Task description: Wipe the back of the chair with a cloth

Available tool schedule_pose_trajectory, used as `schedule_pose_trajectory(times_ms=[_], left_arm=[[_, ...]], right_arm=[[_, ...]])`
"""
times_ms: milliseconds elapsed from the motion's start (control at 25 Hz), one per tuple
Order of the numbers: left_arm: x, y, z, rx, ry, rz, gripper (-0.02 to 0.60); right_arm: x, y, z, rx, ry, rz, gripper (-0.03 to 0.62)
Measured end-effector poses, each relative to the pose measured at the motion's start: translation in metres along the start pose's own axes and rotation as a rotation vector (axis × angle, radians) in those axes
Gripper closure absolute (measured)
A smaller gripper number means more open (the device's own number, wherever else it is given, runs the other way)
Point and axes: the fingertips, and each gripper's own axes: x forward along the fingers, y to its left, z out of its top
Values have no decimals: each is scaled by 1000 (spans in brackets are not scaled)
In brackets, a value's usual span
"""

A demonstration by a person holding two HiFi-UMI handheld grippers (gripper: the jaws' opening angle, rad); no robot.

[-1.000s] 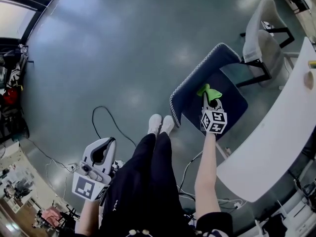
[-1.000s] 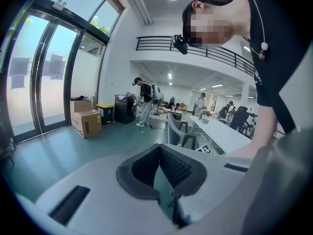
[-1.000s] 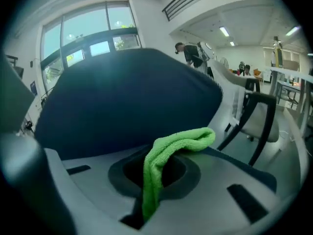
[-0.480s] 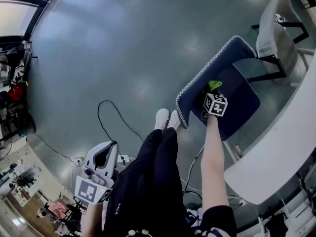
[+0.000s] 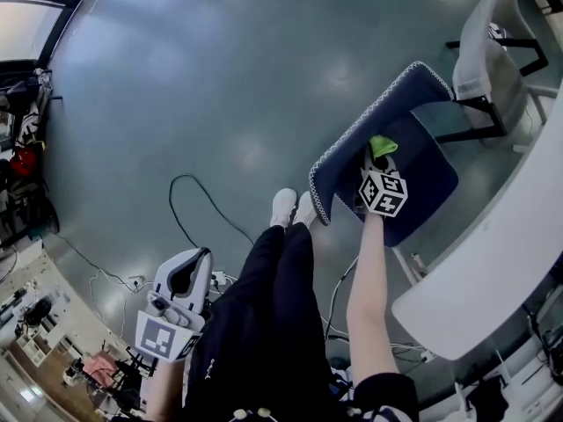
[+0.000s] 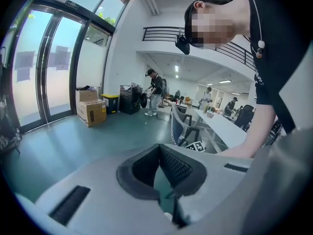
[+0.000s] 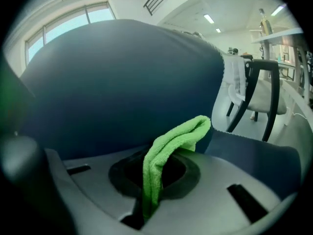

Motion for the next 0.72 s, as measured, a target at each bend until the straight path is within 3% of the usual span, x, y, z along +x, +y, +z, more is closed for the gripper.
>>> schedule_pose_trajectory(times_ms=[360,720], left_arm=[[-2,-4,18,2,-57,-7,583],[-4,-1,31,5,-90,-7,583]], right_arm=[[-62,65,93,-55,-212,83,574],[-117,140,173,-114,-400,242,574]])
